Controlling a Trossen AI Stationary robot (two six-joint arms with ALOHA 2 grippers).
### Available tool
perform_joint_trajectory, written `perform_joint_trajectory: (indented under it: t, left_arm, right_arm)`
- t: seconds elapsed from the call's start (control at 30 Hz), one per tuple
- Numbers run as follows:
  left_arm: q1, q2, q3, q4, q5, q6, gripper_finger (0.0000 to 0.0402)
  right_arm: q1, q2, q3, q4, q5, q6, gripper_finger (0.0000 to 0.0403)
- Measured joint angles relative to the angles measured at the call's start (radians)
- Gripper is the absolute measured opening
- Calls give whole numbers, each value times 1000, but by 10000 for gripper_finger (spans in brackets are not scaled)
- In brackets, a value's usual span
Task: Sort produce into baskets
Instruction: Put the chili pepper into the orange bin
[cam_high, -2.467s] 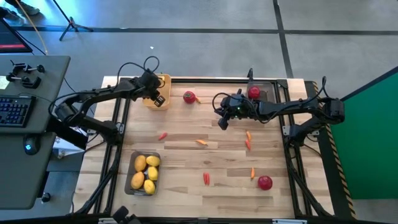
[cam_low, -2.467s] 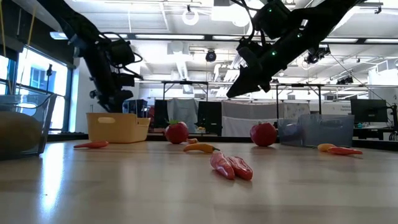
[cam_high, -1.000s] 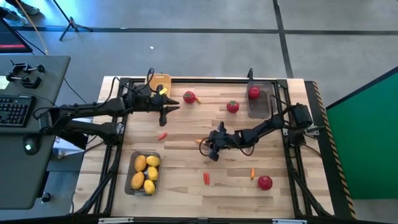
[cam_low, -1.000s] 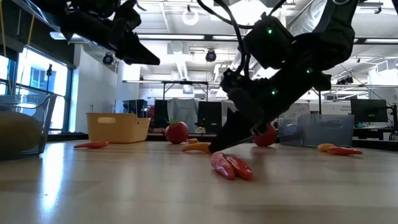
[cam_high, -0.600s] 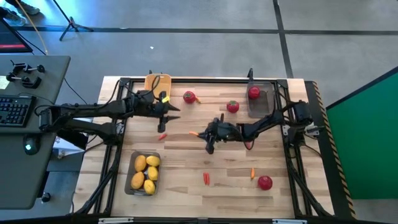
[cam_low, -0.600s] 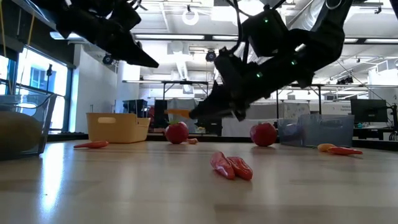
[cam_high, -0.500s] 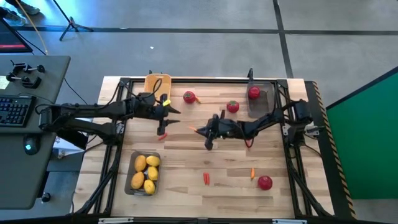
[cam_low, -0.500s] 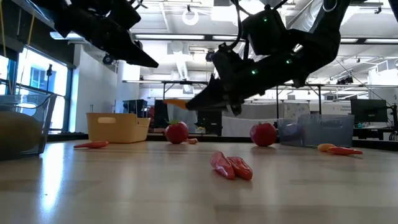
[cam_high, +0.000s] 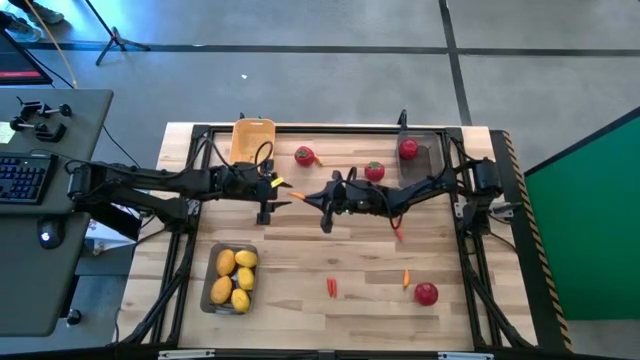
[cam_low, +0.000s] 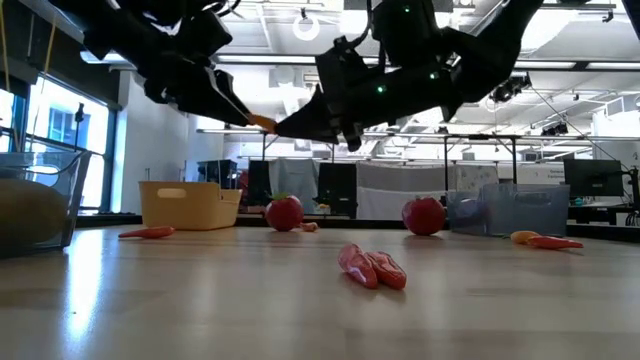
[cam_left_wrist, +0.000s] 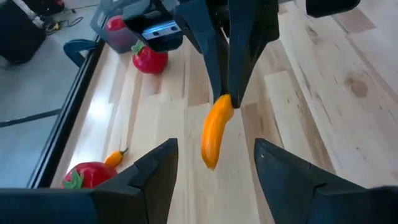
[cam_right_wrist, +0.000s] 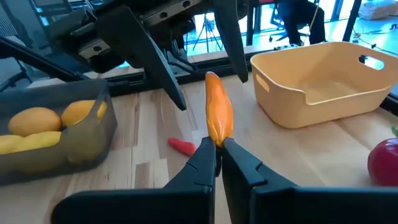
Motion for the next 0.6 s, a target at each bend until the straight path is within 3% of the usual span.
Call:
perform_joint_trajectory:
  t: [0.2,0.6]
  left_arm:
    - [-13,-4,7,-11,-3,-23,149]
    - [-7,5,63,-81,8,-35,20]
  right_arm:
    - [0,0,6,-5,-2,-9,3]
    - [0,0,6,-5,-2,13,9]
